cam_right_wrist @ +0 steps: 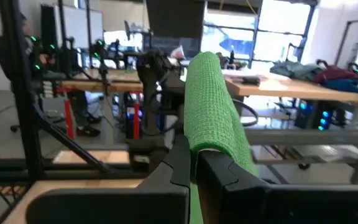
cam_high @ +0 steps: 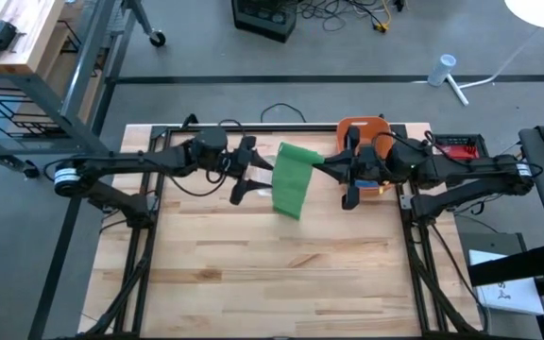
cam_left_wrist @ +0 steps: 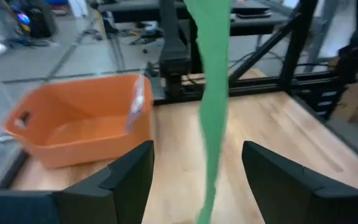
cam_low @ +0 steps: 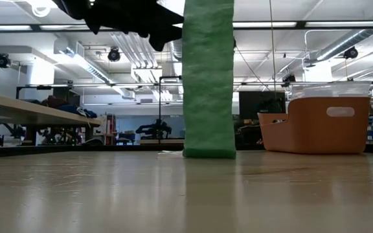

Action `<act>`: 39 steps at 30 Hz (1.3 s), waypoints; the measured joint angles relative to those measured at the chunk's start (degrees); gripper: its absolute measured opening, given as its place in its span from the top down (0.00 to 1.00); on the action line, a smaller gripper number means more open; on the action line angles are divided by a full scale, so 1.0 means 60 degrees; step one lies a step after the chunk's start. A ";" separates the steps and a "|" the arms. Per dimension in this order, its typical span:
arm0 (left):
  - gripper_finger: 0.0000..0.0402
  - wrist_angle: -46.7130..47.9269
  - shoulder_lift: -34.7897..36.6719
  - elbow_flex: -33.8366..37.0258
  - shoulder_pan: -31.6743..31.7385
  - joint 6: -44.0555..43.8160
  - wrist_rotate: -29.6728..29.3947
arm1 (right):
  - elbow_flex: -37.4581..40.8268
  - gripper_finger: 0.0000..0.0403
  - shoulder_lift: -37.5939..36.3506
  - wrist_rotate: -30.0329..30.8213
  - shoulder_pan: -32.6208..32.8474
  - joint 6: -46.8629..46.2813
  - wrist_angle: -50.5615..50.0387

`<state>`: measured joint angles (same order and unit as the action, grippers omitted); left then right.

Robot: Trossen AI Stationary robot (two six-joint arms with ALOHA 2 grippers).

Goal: Roll bandage
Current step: Roll the green bandage

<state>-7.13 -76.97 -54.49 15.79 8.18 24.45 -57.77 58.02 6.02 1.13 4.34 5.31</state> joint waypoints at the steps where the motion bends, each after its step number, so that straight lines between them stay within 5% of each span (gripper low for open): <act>1: 0.41 -0.0207 -0.0130 0.0037 -0.0017 -0.0131 0.0061 | 0.0002 1.00 -0.0034 0.0059 -0.0008 0.0004 -0.0129; 14: 0.40 -0.2884 -0.2266 0.0318 -0.0124 -0.0994 0.0036 | -0.0002 1.00 -0.0346 0.0230 -0.0008 -0.0117 -0.0761; 19: 0.54 -0.3842 -0.2859 0.0318 -0.0156 -0.1616 0.0027 | -0.0002 1.00 -0.0564 0.0259 -0.0008 -0.0016 -0.0799; 26: 0.96 -0.4098 -0.3165 0.0318 -0.0369 -0.2089 0.0413 | 0.0002 1.00 -0.0794 0.0743 -0.0071 0.0294 -0.1339; 39: 1.00 -0.2244 -0.2258 0.0318 -0.1168 -0.2304 0.2094 | -0.0002 1.00 -0.1064 0.1966 -0.0393 0.0692 -0.2343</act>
<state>-20.59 -90.52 -52.58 8.79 -5.64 37.02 -57.78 51.64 17.82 -1.23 8.49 -8.75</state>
